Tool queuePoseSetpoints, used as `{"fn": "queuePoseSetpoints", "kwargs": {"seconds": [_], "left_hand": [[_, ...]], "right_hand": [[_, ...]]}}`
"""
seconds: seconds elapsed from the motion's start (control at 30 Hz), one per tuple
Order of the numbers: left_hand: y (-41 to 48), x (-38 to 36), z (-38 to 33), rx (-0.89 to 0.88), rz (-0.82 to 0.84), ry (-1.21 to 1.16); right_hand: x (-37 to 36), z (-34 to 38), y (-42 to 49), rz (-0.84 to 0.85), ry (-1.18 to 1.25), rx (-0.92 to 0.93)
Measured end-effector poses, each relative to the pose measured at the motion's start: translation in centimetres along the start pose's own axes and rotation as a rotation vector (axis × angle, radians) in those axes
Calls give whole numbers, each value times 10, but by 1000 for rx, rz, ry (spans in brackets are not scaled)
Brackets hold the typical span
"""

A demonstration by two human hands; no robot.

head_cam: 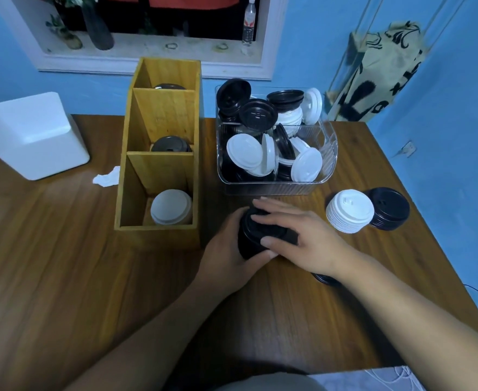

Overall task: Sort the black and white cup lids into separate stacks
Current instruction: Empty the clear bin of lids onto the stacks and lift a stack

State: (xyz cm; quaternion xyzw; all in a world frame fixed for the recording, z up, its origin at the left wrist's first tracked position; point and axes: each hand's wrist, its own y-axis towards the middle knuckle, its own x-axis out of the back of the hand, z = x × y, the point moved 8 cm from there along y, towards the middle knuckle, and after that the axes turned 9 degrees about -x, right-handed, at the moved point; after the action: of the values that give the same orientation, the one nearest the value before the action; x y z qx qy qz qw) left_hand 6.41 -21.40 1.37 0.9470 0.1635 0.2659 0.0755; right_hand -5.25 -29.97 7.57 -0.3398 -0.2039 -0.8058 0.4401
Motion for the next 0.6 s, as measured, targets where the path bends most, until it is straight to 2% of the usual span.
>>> {"fn": "queuePoseSetpoints", "kwargs": {"seconds": [0.13, 0.23, 0.33, 0.4, 0.43, 0.5, 0.6], "left_hand": [[0, -1, -9, -40, 28, -38], [1, -1, -10, -52, 26, -22], [2, -1, -6, -29, 23, 16], [2, -1, -6, -40, 23, 20], [2, -2, -6, -47, 25, 20], [3, -2, -6, -56, 28, 23], [3, -2, -6, -58, 25, 29]], "right_hand": [[-5, -1, -1, -1, -39, -5], [5, -4, -10, 4, 103, -72], [37, -23, -45, -286, 248, -174], [51, -46, -80, -492, 170, -290], [54, -56, -96, -538, 84, -354], [48, -74, -116, -504, -82, -461], [25, -85, -123, -353, -170, -469]]}}
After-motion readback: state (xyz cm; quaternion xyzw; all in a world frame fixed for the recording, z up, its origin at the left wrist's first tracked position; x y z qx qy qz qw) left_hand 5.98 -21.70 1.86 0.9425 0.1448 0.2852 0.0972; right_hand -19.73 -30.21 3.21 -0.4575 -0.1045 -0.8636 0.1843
